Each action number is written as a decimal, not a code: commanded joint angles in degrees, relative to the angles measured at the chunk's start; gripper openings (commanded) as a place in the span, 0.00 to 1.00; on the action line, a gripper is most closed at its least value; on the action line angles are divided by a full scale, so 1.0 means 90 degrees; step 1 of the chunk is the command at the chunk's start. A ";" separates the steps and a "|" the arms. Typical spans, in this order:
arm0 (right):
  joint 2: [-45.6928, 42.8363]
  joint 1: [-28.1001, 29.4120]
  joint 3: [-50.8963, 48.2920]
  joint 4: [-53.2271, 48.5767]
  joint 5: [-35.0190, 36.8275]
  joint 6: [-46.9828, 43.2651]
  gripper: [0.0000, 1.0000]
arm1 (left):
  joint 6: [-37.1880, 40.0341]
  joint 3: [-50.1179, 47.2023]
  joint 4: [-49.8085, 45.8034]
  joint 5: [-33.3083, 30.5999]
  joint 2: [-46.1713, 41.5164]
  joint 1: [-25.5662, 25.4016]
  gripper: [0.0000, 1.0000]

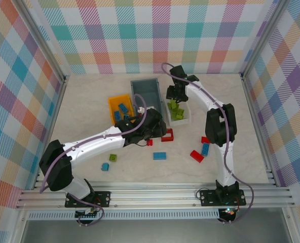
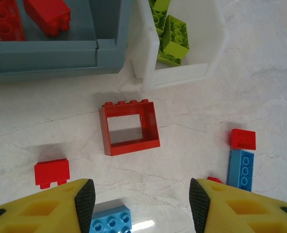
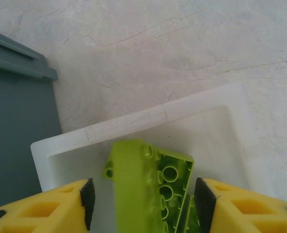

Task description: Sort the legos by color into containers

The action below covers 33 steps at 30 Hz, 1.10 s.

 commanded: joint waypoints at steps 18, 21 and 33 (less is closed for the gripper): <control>-0.5376 0.0387 -0.3552 0.0099 0.0239 0.0182 0.64 | 0.0117 -0.0445 -0.0057 -0.0052 0.0171 -0.1078 0.61; -0.6313 0.0382 -0.4167 -0.0260 0.0349 0.0392 0.64 | 0.0350 -0.0100 0.0172 0.0087 0.0649 -0.1422 0.61; -0.9207 0.0359 -0.4114 -0.1284 0.0970 0.0885 0.75 | 0.1301 0.4421 -0.1278 -0.0649 0.4386 -0.2102 0.69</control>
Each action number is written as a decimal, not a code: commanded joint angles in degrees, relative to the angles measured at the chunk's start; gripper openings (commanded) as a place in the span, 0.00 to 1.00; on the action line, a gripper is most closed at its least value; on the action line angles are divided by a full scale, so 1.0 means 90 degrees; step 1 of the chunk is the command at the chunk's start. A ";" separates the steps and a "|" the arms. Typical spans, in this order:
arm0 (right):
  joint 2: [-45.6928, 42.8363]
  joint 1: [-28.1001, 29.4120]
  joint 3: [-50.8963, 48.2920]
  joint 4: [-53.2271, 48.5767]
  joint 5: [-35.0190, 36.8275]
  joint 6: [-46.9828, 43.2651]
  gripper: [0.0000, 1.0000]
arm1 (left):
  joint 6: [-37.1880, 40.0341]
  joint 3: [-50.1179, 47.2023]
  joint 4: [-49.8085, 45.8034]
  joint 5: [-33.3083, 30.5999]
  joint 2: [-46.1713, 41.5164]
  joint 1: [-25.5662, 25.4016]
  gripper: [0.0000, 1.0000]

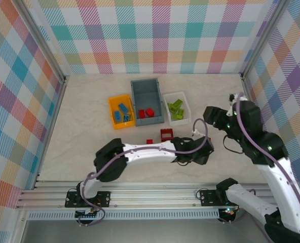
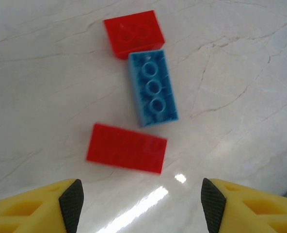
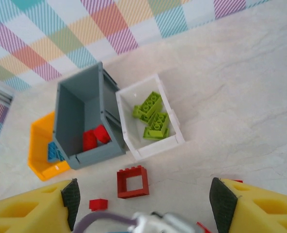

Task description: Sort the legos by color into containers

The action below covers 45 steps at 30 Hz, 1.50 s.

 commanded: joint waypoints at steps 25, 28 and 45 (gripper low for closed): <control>-0.0850 -0.0008 0.0110 -0.0582 0.0301 0.0257 0.76 | 0.0668 0.3791 -0.1666 -0.0495 0.2814 0.0314 0.33; -0.0850 -0.0013 0.0020 -0.0548 0.0282 0.0237 0.76 | 0.0615 0.3260 -0.1434 -0.0699 0.2179 0.0309 0.28; 0.0590 0.0885 -0.0987 0.2219 -0.2986 -0.1294 0.76 | -0.0222 -0.2409 -0.0729 -0.0800 -0.3327 0.2856 0.28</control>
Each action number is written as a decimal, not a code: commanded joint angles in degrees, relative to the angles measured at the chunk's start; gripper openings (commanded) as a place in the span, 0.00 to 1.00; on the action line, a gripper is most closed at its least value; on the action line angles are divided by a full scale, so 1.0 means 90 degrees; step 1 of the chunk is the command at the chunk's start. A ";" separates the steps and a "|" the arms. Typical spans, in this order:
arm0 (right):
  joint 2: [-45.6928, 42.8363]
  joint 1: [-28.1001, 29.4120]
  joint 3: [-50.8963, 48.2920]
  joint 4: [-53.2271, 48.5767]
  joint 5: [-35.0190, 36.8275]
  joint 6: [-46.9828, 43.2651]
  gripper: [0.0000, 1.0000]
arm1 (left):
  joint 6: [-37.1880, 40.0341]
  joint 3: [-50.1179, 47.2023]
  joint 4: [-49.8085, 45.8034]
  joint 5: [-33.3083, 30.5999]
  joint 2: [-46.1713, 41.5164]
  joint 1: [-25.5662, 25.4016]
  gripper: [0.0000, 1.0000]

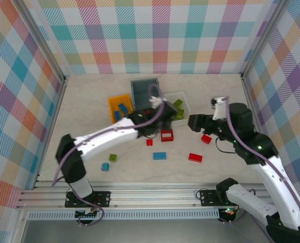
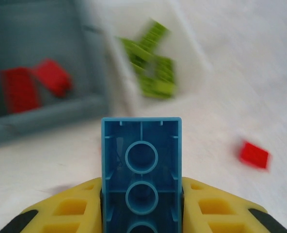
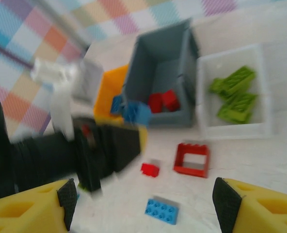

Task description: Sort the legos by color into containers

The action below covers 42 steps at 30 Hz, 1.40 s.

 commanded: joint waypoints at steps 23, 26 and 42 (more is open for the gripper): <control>0.2787 0.2604 0.0270 0.2652 0.1085 -0.0315 0.76 | 0.0622 0.0351 -0.0060 0.1035 0.2004 0.3732 0.43; 0.2738 0.2605 0.0122 0.2653 0.1094 -0.0279 0.76 | 0.0578 0.0274 -0.0066 0.1047 0.1888 0.3735 0.53; 0.3763 0.3593 0.0326 0.1967 0.0762 -0.1535 0.78 | -0.0076 -0.0732 -0.0692 0.0903 -0.1556 0.3587 0.60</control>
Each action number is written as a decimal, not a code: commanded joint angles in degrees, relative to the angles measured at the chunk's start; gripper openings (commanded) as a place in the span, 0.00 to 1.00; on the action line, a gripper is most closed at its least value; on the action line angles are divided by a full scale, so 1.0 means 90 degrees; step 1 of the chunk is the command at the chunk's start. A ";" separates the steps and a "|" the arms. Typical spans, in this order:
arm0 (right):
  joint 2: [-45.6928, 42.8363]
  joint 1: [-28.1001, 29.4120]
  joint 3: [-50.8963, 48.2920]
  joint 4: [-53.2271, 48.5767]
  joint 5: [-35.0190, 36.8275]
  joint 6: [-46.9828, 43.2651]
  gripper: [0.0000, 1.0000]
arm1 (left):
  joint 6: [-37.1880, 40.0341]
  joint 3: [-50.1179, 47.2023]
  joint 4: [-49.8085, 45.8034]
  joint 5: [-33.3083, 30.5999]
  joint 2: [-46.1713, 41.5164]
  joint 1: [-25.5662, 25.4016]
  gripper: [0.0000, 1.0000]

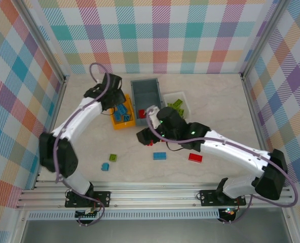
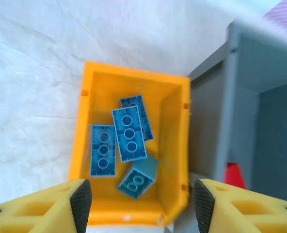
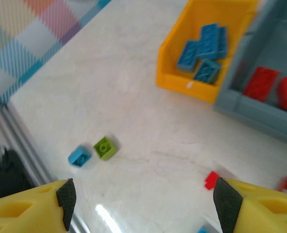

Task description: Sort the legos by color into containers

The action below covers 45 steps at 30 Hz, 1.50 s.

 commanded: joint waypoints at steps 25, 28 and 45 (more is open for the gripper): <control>0.5570 0.1037 0.3289 -0.0766 -0.0449 -0.2360 0.82 | -0.1291 -0.0820 -0.3222 0.0012 -0.5976 -0.0055 0.64; 0.5775 0.1085 0.3524 -0.0793 -0.0363 -0.2360 0.77 | -0.1299 -0.0841 -0.3216 0.0005 -0.5971 -0.0055 0.64; 0.3954 0.0858 0.2397 -0.0029 0.0100 -0.1662 0.32 | -0.1145 -0.1438 -0.2207 0.1752 -0.5545 -0.0054 0.65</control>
